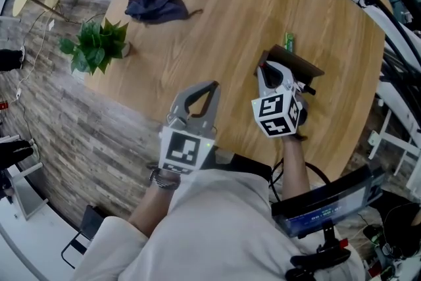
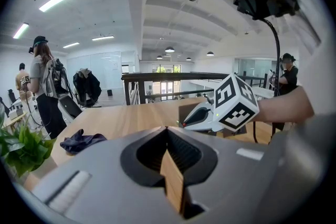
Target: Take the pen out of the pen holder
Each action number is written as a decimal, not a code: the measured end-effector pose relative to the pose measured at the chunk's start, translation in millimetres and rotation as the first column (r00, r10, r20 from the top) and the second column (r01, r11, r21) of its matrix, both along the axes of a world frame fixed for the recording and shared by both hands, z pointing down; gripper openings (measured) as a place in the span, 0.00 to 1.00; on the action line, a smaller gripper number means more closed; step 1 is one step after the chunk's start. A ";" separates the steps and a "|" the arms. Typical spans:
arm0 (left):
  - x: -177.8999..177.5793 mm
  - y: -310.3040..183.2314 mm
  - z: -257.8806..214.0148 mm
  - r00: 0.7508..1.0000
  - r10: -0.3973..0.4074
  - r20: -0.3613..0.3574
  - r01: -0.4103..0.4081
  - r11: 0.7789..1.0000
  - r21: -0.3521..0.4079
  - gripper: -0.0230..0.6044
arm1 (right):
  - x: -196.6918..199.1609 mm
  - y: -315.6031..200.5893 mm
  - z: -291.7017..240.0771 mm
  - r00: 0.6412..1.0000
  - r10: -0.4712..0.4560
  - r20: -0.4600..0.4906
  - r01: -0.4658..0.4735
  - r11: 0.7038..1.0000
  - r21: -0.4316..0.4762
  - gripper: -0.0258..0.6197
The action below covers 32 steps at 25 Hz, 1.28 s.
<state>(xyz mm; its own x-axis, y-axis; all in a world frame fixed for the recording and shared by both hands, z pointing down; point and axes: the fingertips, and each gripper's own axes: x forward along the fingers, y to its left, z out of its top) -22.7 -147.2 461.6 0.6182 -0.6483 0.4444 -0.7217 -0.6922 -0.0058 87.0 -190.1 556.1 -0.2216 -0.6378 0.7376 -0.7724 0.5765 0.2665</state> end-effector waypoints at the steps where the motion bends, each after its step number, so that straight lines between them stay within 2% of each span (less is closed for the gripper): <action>1: 0.1 -0.5 -0.4 1.000 -0.001 -0.002 0.001 1.000 0.001 0.03 | -0.2 -0.1 0.1 1.000 -0.003 -0.002 0.003 1.000 0.000 0.11; 32: 13.9 -0.3 -34.6 0.997 0.023 -0.069 -0.019 0.998 0.060 0.03 | 7.4 2.8 -43.8 1.000 0.006 -0.007 -0.005 0.997 0.073 0.10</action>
